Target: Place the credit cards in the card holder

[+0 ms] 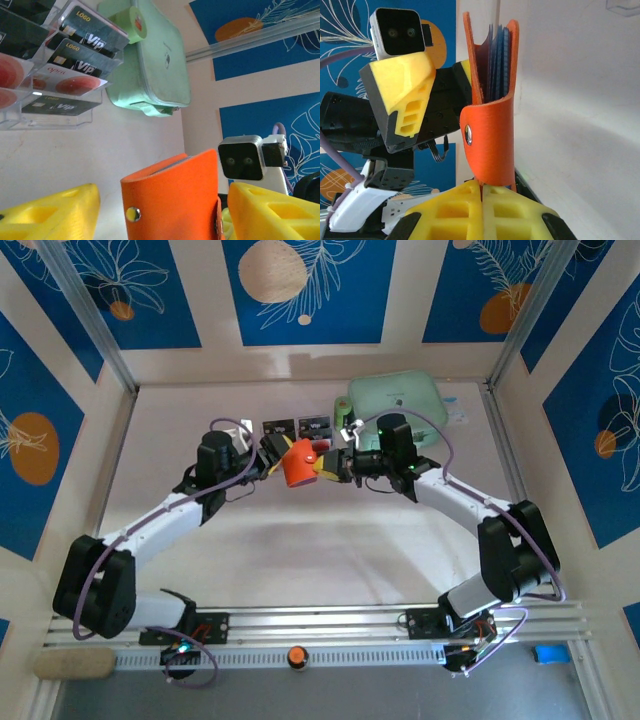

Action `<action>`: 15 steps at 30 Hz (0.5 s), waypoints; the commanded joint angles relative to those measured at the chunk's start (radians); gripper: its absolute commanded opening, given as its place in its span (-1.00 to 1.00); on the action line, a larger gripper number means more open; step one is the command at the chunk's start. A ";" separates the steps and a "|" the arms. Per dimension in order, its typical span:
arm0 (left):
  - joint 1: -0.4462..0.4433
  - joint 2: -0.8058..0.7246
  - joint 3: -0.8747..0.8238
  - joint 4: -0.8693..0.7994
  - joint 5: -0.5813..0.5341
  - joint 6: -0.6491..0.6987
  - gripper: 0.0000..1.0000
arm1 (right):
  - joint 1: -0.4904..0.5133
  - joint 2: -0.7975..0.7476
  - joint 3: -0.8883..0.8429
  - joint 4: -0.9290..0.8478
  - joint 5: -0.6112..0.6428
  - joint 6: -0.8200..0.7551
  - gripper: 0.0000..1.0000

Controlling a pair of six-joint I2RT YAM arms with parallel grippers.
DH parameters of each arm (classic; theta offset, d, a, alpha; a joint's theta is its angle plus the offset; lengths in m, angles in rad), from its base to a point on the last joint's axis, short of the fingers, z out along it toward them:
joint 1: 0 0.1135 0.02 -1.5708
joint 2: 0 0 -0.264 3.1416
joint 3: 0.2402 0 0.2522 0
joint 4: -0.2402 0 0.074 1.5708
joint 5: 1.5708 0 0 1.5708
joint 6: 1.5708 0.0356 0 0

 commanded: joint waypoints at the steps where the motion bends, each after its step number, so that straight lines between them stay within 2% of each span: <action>1: -0.015 0.018 -0.015 0.093 0.025 -0.032 0.29 | 0.009 0.012 -0.003 0.056 -0.031 0.038 -1.00; 11: -0.043 0.037 -0.023 0.138 0.004 -0.045 -0.03 | 0.018 0.037 -0.027 0.103 -0.031 0.067 -1.00; 13: -0.044 0.038 -0.024 0.154 -0.005 -0.046 -0.16 | 0.018 0.038 -0.033 0.101 -0.030 0.066 -1.00; 15: -0.046 0.041 -0.027 0.170 -0.010 -0.048 -0.40 | 0.017 0.040 -0.039 0.085 -0.031 0.055 -1.00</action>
